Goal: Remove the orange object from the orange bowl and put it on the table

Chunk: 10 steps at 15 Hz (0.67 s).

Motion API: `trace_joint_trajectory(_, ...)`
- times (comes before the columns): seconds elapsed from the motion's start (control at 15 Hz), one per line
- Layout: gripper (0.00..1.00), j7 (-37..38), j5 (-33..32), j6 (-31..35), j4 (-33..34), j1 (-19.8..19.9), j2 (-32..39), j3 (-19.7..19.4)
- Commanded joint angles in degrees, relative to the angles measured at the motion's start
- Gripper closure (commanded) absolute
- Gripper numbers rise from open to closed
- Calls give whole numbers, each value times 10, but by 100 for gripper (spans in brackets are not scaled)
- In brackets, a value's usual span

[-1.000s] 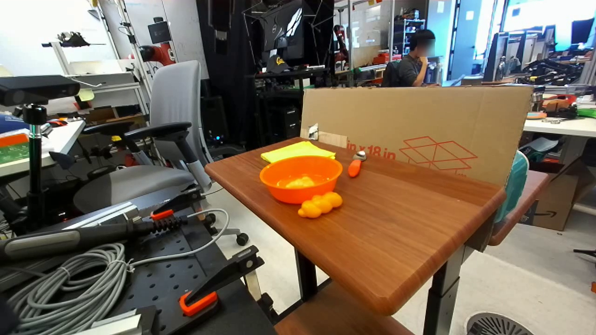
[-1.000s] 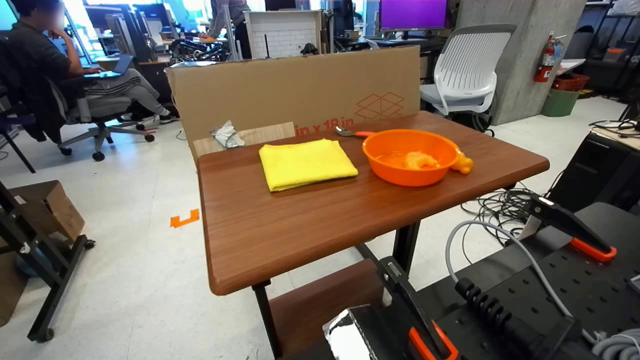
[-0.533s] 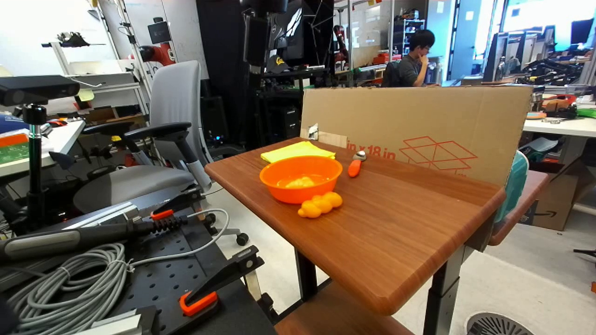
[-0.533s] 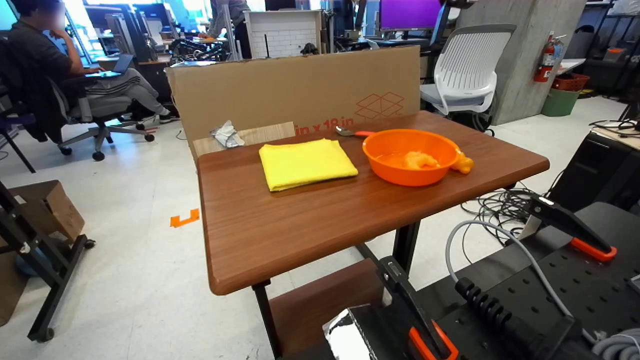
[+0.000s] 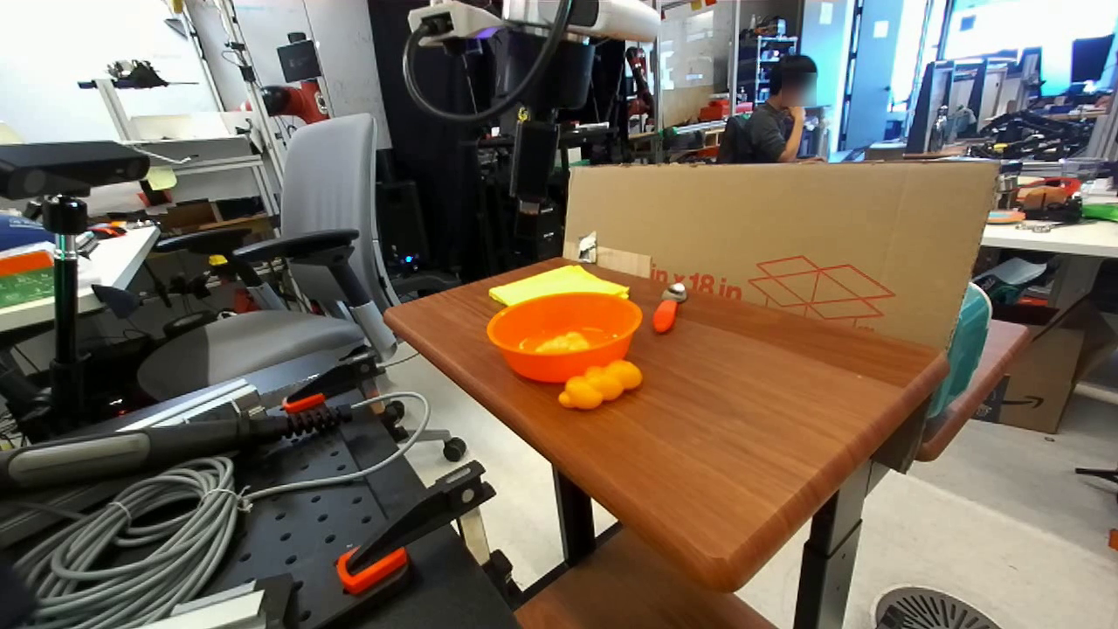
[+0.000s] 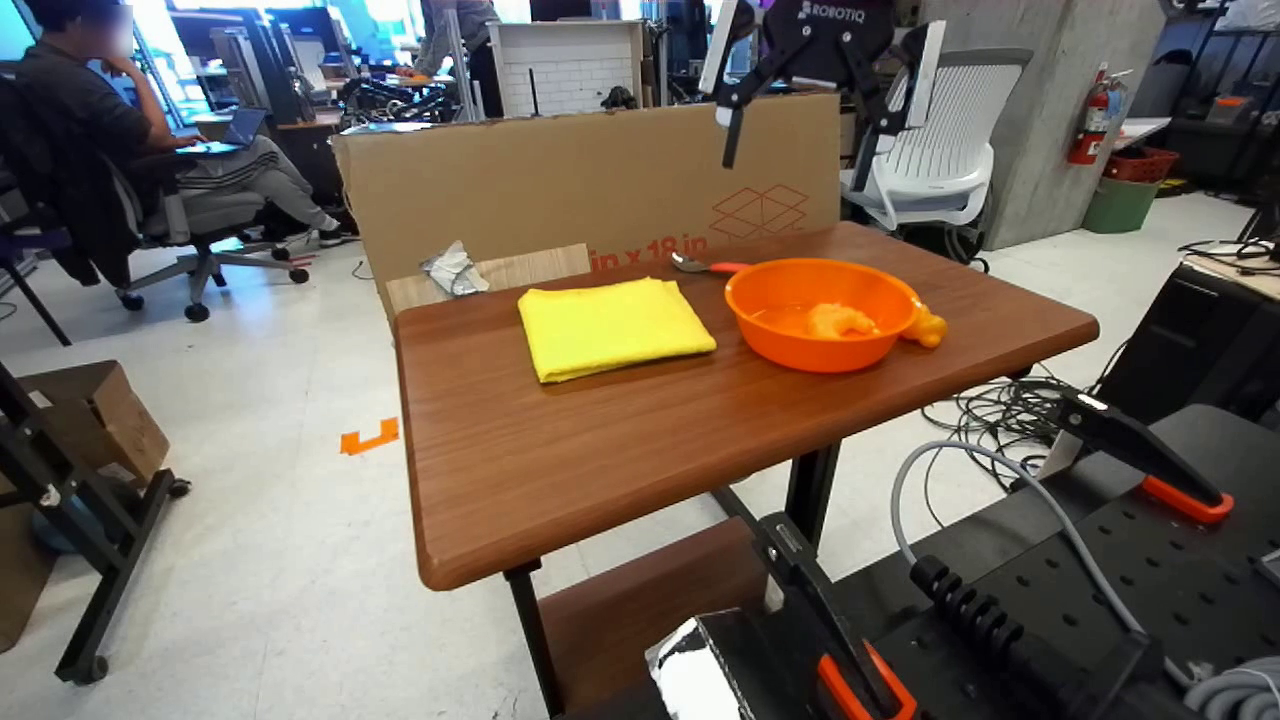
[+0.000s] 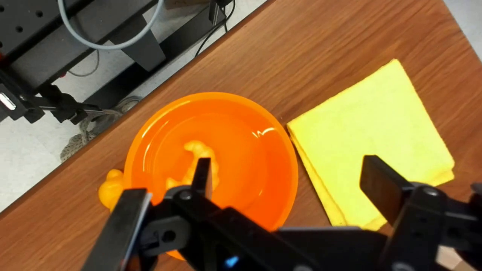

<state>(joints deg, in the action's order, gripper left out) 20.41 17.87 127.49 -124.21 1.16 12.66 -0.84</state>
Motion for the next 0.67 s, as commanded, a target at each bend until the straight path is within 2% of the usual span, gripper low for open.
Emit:
trace_joint_trajectory(0.0,0,24,-24,29,14,-7,35,-11)
trace_joint_trajectory(0.6,0,37,-44,34,27,-5,84,-28)
